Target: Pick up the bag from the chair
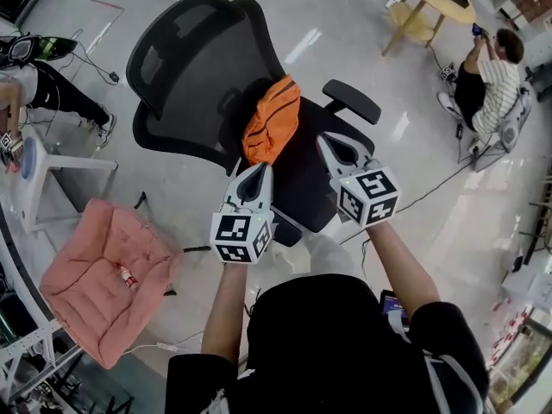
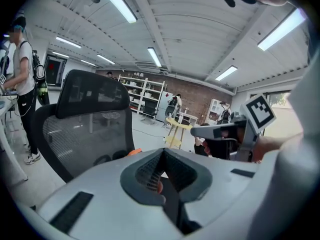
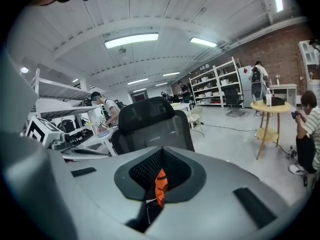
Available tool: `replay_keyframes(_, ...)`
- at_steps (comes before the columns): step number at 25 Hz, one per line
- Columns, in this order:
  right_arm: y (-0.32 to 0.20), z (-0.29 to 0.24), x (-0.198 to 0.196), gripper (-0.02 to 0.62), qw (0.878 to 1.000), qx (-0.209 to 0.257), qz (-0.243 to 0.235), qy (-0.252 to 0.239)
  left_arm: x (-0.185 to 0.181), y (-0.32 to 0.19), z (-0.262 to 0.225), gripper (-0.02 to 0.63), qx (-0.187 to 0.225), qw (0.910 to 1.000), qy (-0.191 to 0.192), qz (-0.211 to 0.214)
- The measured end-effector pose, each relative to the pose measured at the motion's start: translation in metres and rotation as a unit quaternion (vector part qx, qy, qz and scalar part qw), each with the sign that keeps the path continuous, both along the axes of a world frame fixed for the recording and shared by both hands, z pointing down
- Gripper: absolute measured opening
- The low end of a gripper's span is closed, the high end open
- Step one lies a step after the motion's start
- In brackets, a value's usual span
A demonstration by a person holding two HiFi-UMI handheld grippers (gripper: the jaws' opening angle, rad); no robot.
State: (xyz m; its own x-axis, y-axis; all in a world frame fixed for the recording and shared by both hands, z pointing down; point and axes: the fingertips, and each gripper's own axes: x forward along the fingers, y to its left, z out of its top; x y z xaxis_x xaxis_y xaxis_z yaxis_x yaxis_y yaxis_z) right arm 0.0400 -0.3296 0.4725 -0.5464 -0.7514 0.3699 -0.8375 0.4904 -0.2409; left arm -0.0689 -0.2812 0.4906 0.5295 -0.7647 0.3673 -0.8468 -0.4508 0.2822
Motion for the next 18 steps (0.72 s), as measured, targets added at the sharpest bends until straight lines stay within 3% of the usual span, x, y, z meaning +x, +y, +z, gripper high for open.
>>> replay_keyframes(18,-0.056,0.093,0.002,0.002,0.996,-0.078,-0.029,0.0,-0.006,-0.036,0.095,0.006,-0.085,0.9952,-0.001,-0.05)
